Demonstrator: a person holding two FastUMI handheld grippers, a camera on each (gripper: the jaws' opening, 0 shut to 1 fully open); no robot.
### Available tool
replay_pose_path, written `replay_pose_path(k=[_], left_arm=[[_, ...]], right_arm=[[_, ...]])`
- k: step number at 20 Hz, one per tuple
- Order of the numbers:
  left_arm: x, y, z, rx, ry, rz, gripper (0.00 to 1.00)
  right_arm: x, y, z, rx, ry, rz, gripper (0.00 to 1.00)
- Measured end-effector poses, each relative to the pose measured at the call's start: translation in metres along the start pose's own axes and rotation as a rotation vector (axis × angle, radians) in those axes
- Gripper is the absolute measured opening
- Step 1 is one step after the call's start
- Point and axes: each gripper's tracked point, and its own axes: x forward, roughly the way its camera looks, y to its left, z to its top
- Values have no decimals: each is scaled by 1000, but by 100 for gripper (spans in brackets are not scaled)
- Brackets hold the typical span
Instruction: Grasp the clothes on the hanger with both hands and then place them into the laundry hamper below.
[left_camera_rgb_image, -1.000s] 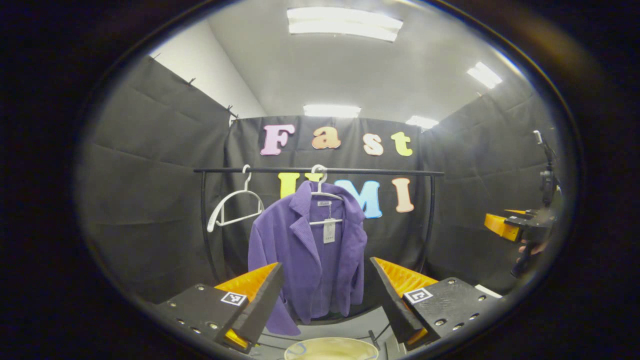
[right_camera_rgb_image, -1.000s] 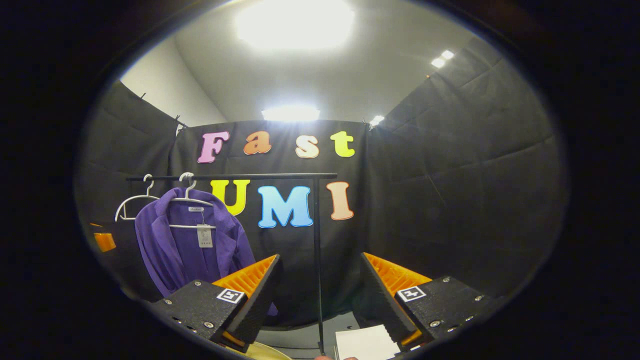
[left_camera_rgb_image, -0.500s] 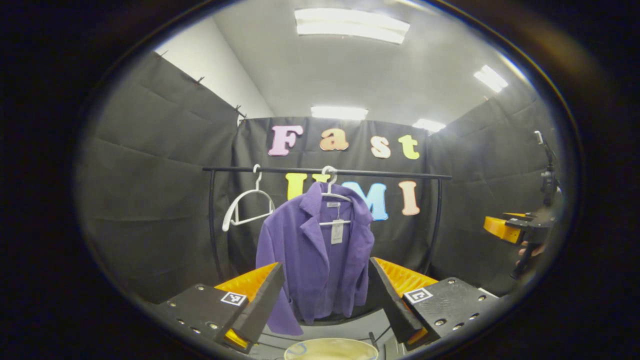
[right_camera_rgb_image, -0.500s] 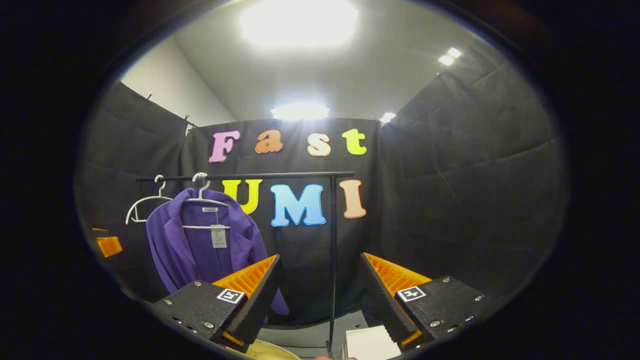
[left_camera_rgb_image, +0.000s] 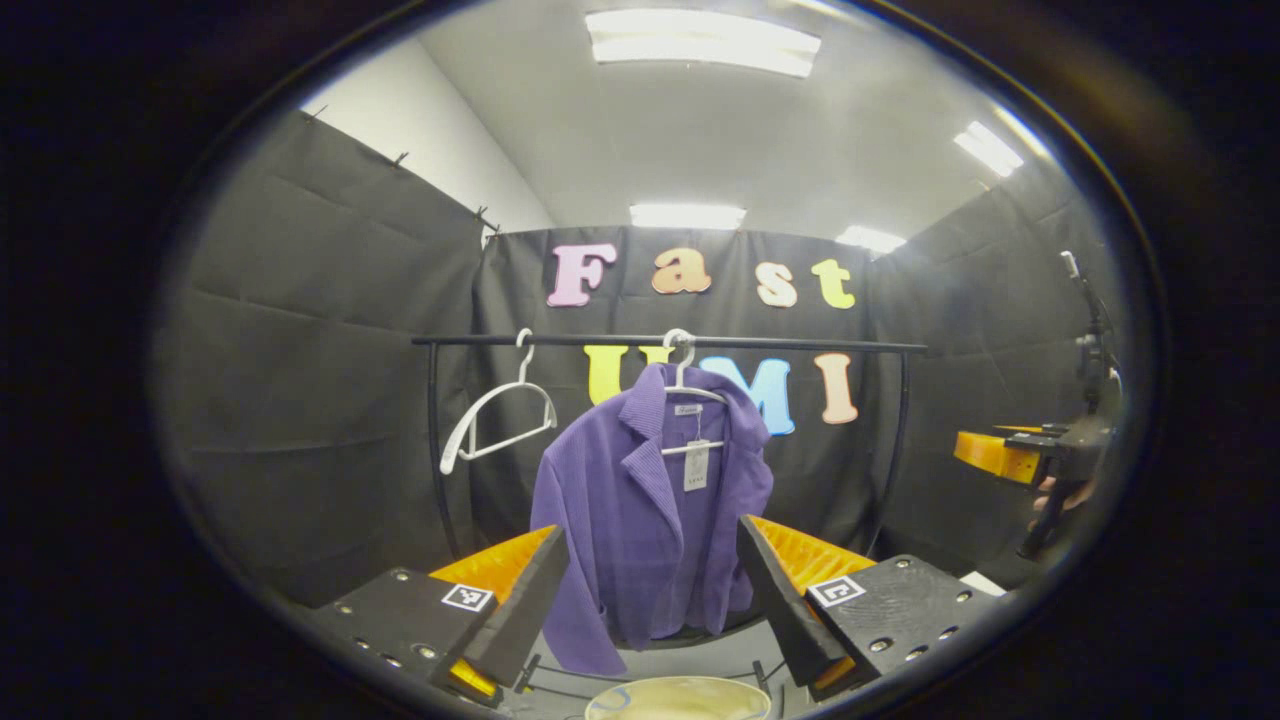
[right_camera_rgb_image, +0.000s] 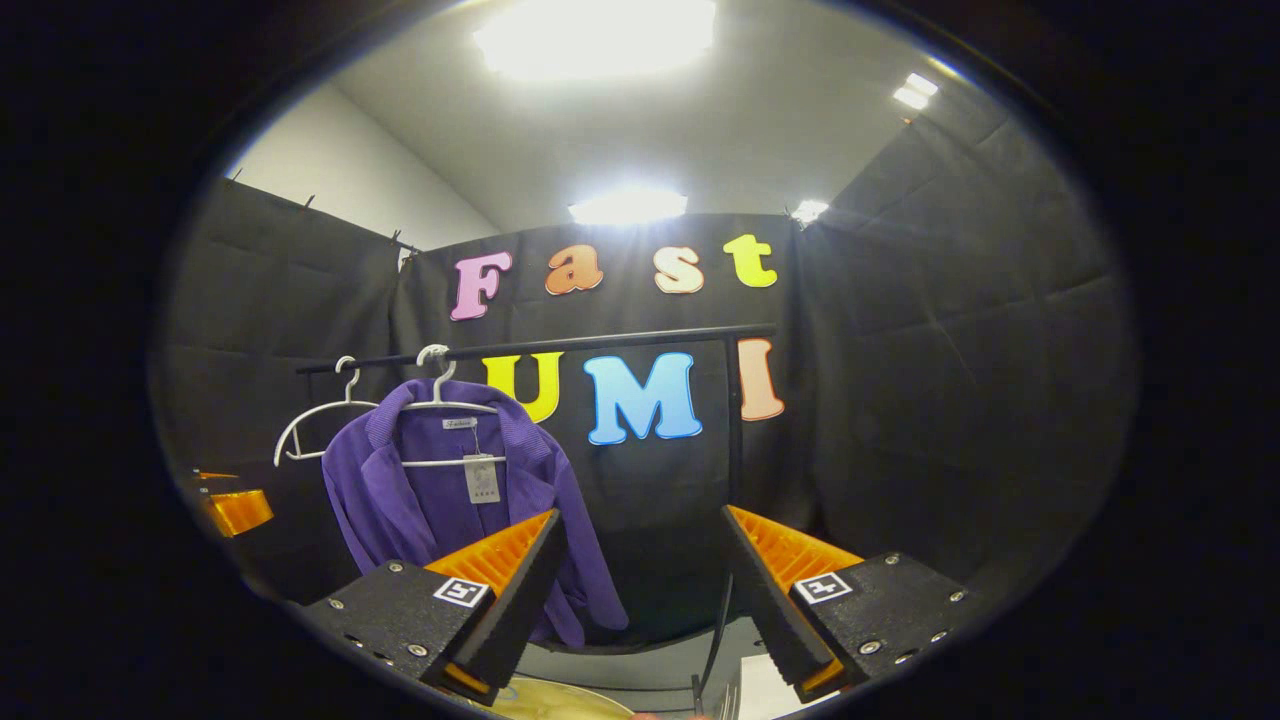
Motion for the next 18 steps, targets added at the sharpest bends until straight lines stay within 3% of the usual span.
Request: replay_pose_path(k=[4,9,14,18], left_arm=[[43,-7,-2,2,31,57,100],[101,-2,1,28,35,200,100],[151,-17,-3,45,42,208,100],[188,-10,-15,15,50,278,98]], right_arm=[[49,32,-6,51,43,100,95],[122,78,-15,102,82,221,95],[187,107,-29,143,121,283,95],[231,120,-47,187,167,303,95]])
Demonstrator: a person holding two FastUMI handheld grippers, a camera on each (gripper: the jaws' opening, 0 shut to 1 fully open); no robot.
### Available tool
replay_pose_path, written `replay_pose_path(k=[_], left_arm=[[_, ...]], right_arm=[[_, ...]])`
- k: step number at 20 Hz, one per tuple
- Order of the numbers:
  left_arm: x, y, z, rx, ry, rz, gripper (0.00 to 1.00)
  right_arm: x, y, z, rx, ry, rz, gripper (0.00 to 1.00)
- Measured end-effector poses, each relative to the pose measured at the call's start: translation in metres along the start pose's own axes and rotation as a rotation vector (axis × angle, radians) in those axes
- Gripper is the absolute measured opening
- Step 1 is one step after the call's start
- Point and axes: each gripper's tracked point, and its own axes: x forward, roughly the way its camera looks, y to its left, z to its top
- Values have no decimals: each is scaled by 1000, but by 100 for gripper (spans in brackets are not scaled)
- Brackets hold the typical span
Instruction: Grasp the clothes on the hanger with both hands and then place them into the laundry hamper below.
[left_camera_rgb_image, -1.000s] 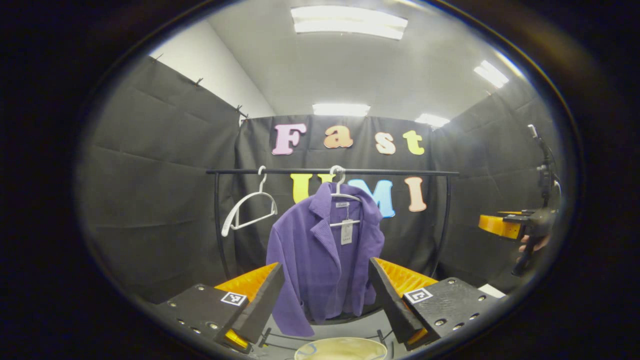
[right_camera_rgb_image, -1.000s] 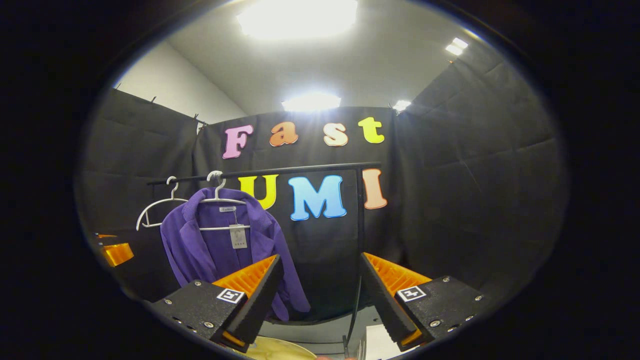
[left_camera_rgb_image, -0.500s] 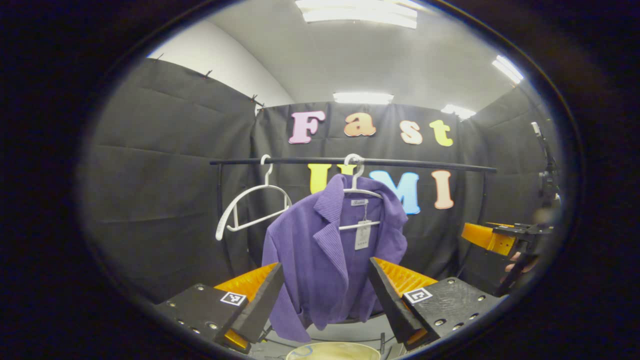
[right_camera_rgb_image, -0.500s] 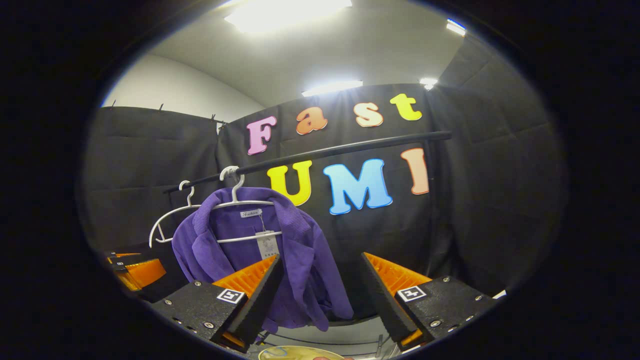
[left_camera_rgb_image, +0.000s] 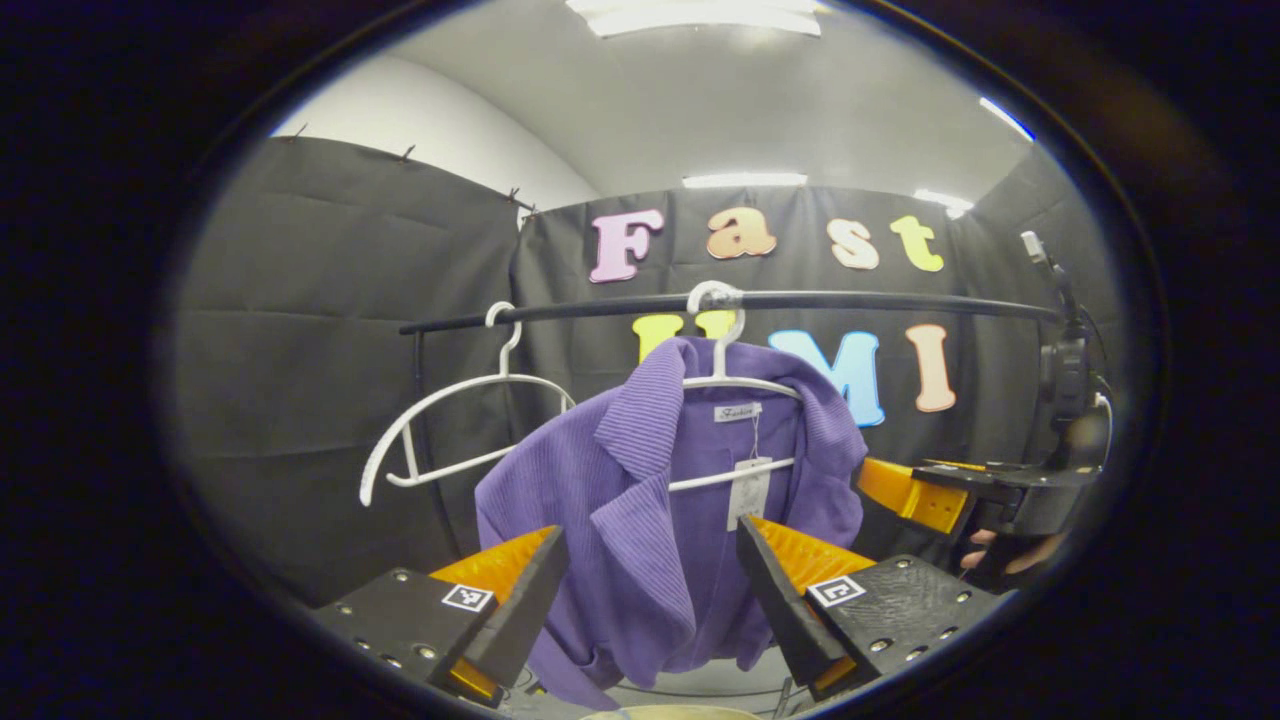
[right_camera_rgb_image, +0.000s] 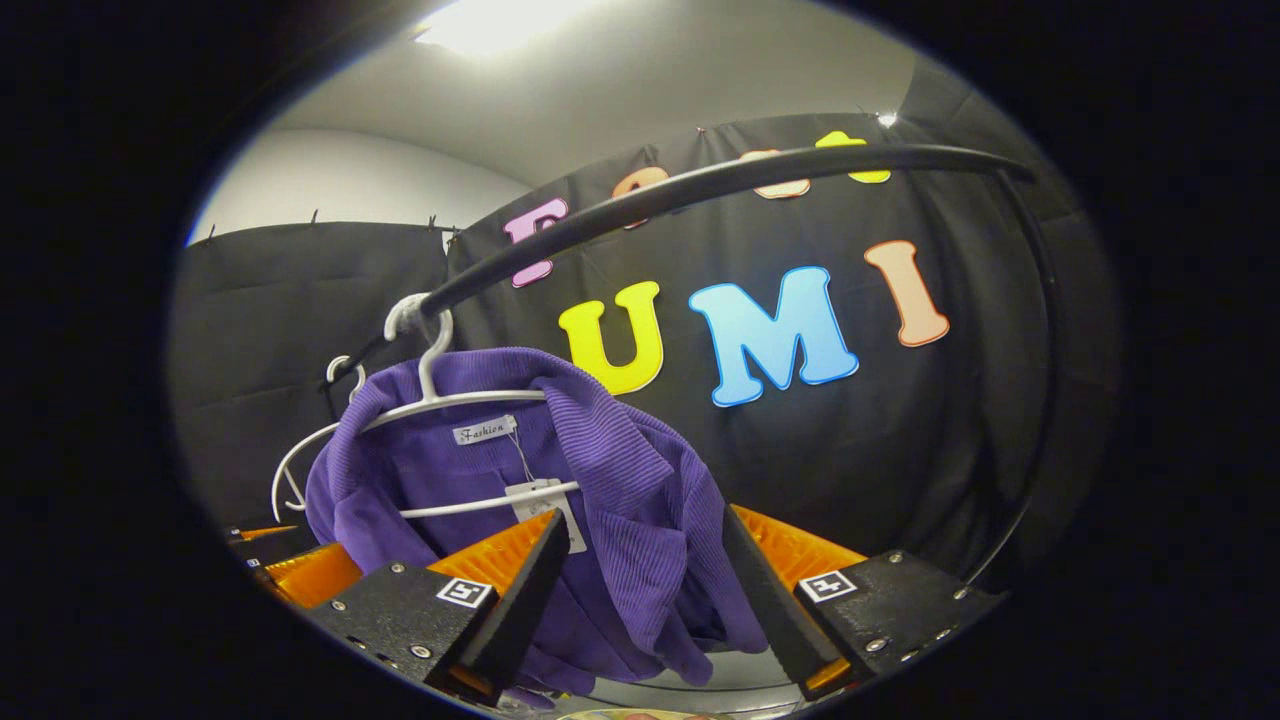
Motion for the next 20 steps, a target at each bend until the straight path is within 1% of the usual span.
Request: replay_pose_path(k=[2,3,4,5,6,7,8,11,14,15,17,18,19,20], left_arm=[[21,1,-8,-30,11,47,98],[30,1,-13,-45,21,63,100],[38,1,-18,-59,34,73,100],[45,1,-22,-74,45,81,97],[49,1,-25,-87,53,87,100],[53,1,-27,-92,58,94,100],[56,3,-28,-96,55,111,98],[63,8,-31,-106,47,170,98],[70,20,-33,-115,36,245,98],[73,22,-35,-129,39,257,100],[75,20,-36,-172,35,242,100],[76,20,-37,-182,31,248,98],[76,26,-37,-181,24,267,86],[78,25,-35,-178,14,257,74]], right_arm=[[20,0,-6,20,15,18,95],[28,1,-9,26,22,26,95],[36,3,-12,31,31,41,95],[42,6,-16,37,40,61,95],[47,9,-18,38,46,82,95],[52,11,-22,33,48,94,95],[56,10,-25,26,48,97,95],[71,3,-31,12,46,70,95],[82,-7,-33,-40,19,34,95],[85,-4,-34,-54,15,42,94],[87,-2,-34,-77,6,52,93],[86,-2,-31,-96,-11,52,89],[85,0,-29,-115,-29,56,82],[84,3,-26,-130,-41,63,78]])
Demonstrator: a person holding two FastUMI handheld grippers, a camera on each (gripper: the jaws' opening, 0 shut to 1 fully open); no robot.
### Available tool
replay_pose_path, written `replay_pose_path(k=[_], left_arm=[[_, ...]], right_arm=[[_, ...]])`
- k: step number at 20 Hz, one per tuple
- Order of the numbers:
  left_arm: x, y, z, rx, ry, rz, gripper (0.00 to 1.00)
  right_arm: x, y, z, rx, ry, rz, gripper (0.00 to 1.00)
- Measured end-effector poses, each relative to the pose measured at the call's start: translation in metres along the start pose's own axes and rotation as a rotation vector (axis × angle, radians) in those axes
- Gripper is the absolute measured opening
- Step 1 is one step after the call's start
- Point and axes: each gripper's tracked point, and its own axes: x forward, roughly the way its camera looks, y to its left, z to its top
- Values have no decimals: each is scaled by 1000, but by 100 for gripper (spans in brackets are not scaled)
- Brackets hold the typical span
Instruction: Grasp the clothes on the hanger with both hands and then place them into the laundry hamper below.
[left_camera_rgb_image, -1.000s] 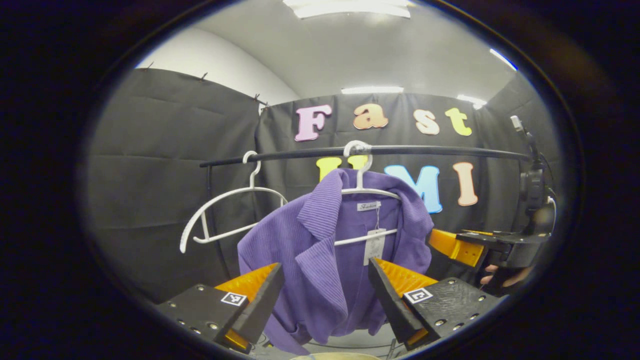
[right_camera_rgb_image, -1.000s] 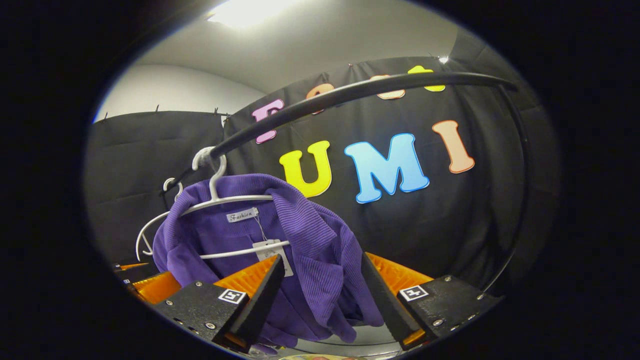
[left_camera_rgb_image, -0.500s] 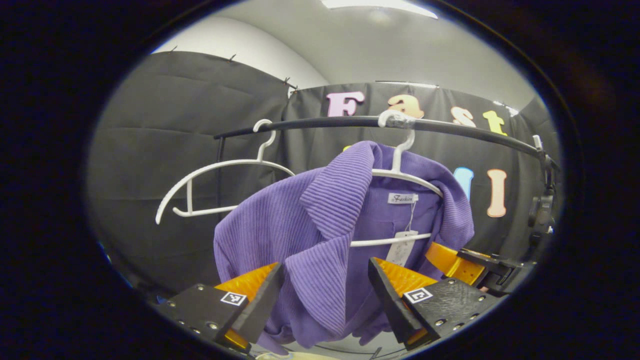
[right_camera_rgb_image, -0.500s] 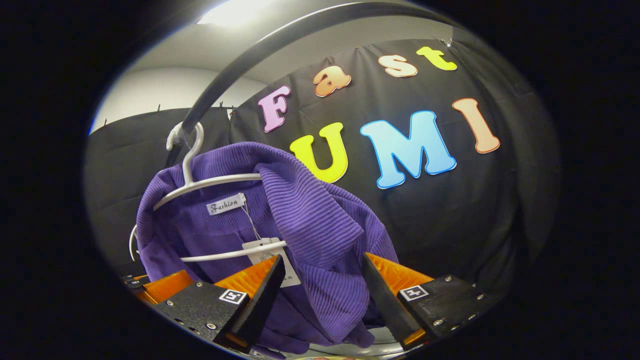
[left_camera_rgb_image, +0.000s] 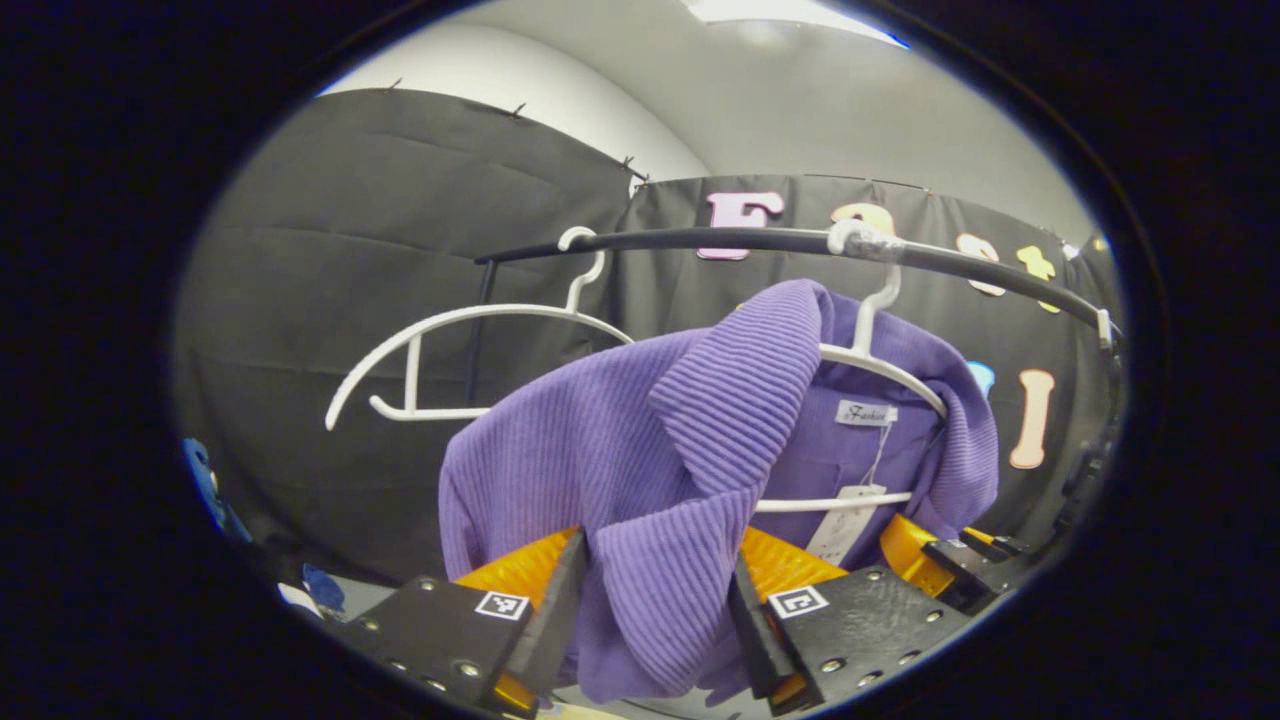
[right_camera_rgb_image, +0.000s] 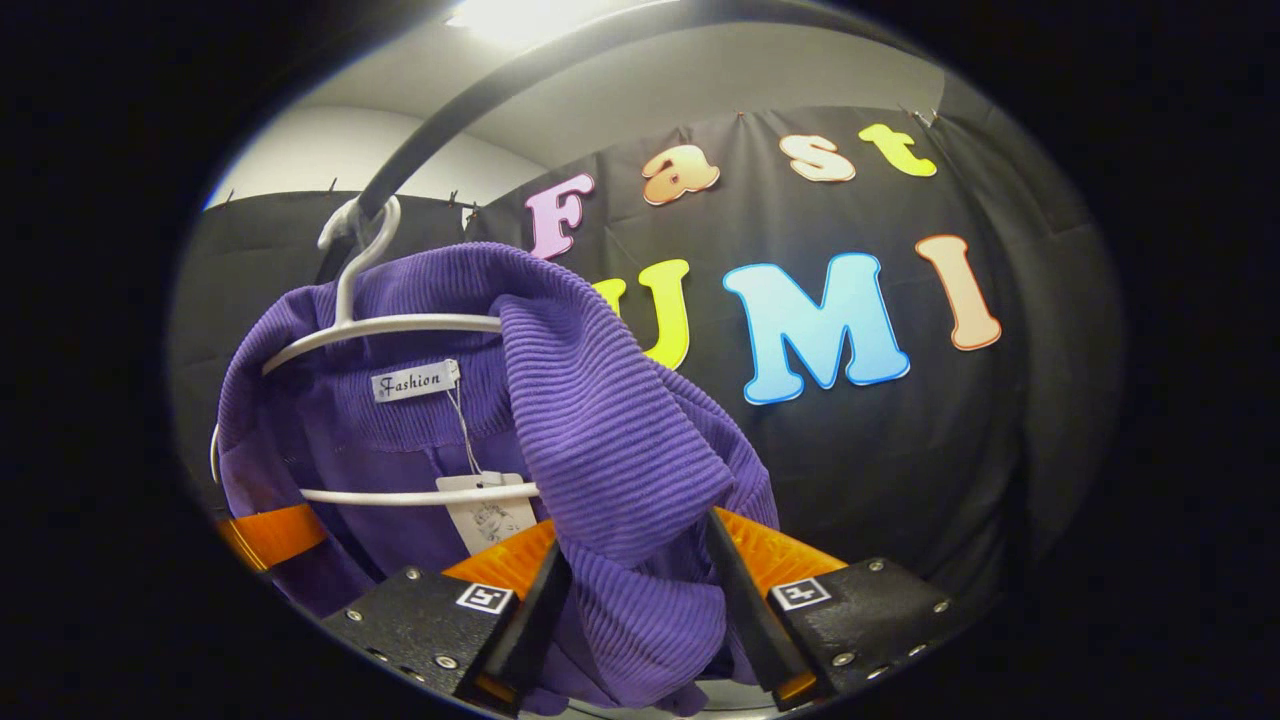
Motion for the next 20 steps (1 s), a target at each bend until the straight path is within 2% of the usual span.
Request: replay_pose_path(k=[1,2,3,5,6,7,8,9,10,11,14,18,20], left_arm=[[0,2,2,8,-13,11,62],[2,6,3,17,-22,24,50],[3,11,3,13,-26,32,38],[-5,5,3,-11,-11,-12,14],[-8,4,3,-24,-15,-38,7],[-11,3,7,-51,-25,-78,14],[-11,6,1,-79,-31,-115,14],[-14,3,11,-98,-25,-149,2],[-15,8,10,-94,-12,-173,8],[-16,10,13,-80,-7,-191,2],[-30,2,30,-78,-44,-272,2],[-41,-1,47,6,-80,-340,2],[-46,-3,51,-24,-72,-382,2]], right_arm=[[0,2,-2,-10,-7,9,64],[-1,5,-2,-11,-9,28,55],[-3,7,-3,-5,1,35,34],[-7,7,0,5,2,60,11],[-6,9,-1,12,8,86,8],[-6,10,-3,20,18,101,6],[-7,8,-3,26,23,100,4],[-8,6,-1,36,30,102,2],[-9,5,-1,44,45,102,1],[-9,2,0,44,51,89,0],[-17,-1,4,28,49,52,0],[-25,-8,7,-11,49,-15,0],[-32,-7,11,-2,44,-43,1]])
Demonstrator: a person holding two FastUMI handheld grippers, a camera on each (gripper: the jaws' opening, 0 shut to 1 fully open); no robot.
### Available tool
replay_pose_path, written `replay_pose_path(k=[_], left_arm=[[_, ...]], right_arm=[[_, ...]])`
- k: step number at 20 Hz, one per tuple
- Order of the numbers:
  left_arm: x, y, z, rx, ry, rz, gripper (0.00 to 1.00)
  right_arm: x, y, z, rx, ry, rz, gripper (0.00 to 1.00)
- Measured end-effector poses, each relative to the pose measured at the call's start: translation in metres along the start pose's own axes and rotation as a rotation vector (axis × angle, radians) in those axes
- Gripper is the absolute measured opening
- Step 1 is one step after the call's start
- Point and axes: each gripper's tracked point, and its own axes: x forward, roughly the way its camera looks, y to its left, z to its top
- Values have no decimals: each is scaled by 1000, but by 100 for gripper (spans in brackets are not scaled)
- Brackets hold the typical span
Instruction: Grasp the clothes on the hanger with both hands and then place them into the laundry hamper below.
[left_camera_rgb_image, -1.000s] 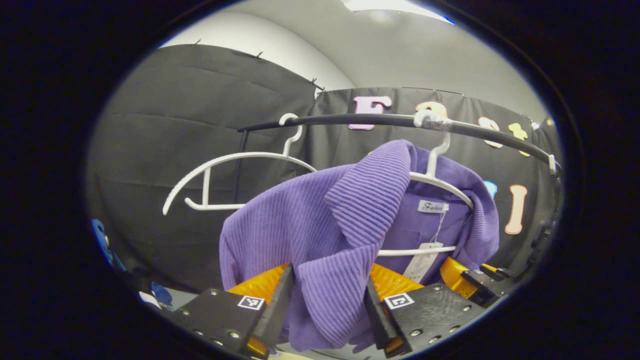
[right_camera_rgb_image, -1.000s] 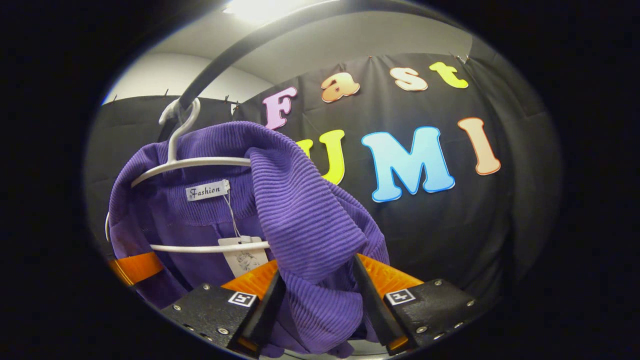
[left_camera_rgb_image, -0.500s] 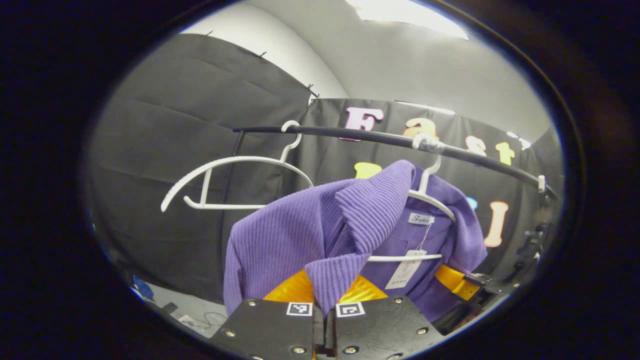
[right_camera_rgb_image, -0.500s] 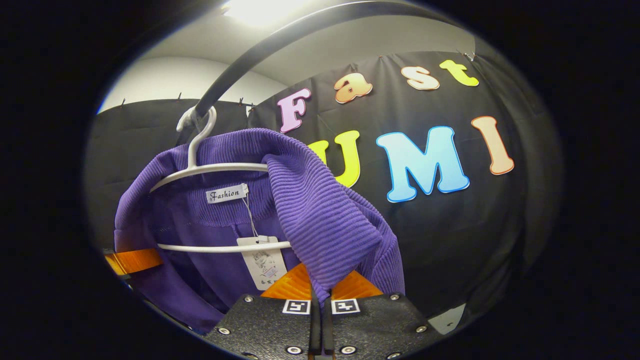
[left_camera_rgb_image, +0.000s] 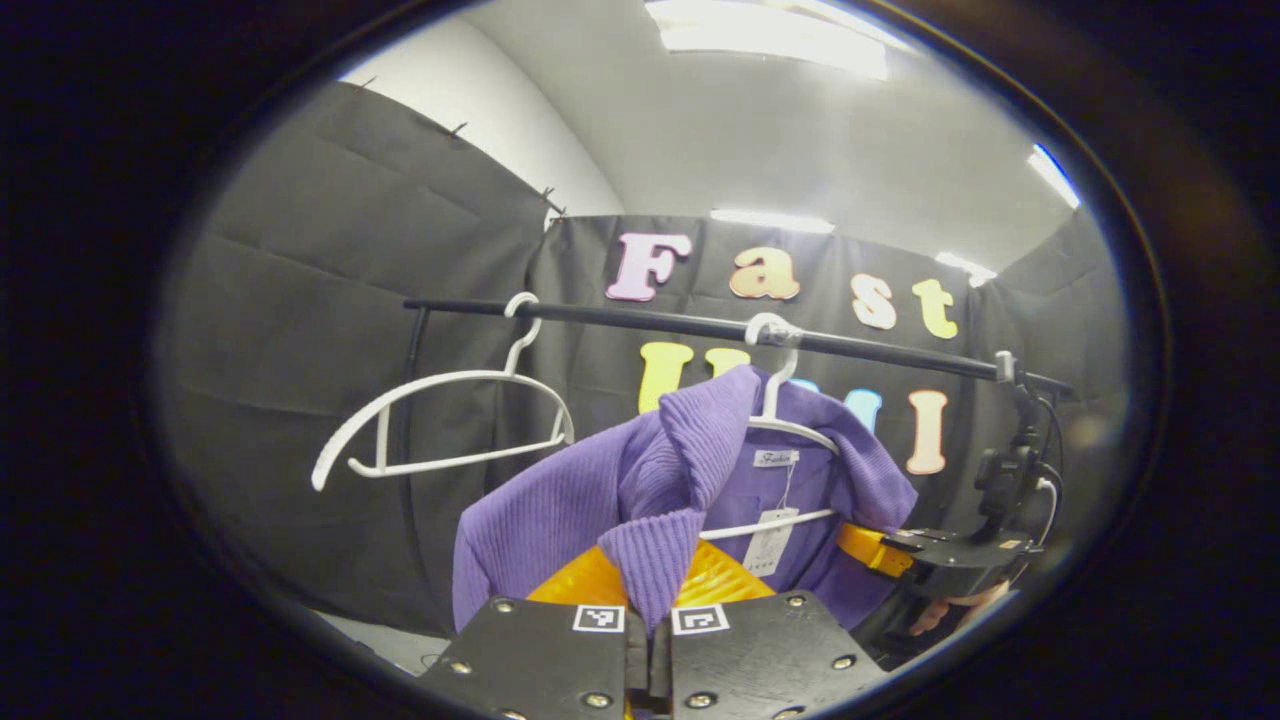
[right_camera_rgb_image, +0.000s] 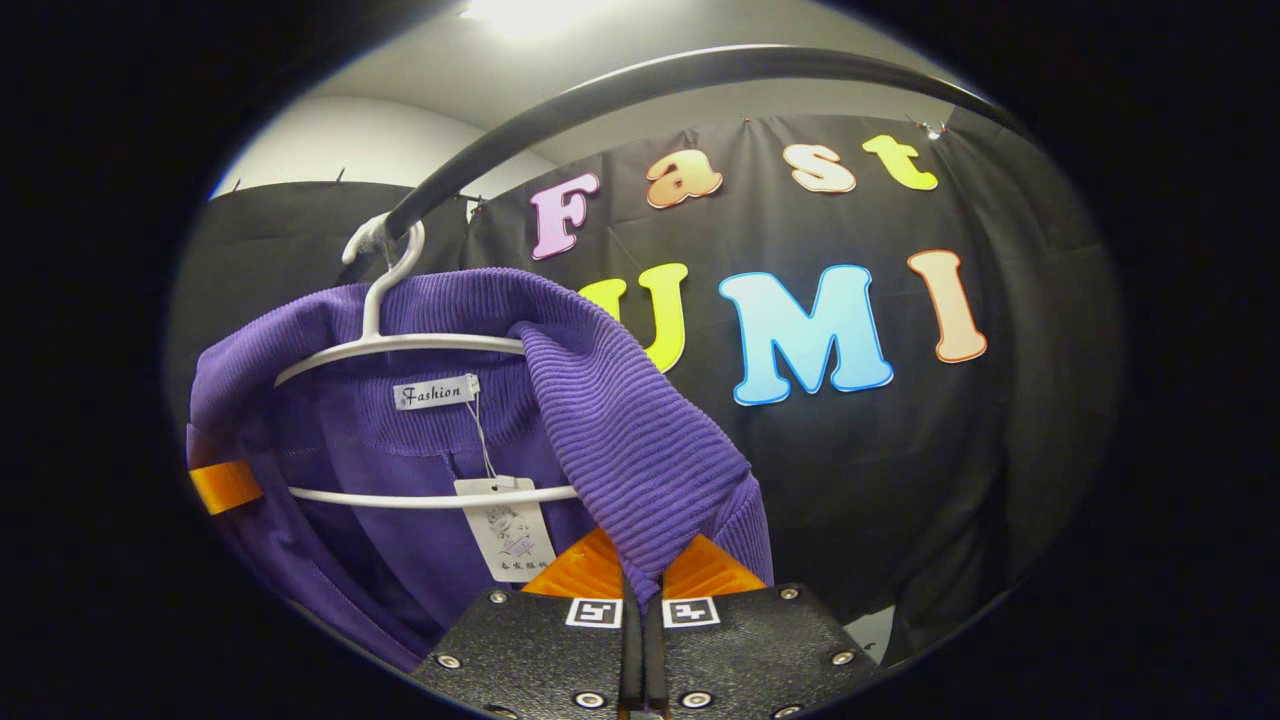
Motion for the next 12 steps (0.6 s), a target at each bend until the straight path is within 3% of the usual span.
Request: replay_pose_path(k=[7,12], left_arm=[[-5,29,37,-67,-61,-22,2],[-5,52,67,-21,-118,-4,2]], right_arm=[[-29,-3,10,-63,-20,-58,1],[-53,0,24,-67,-67,-105,1]])
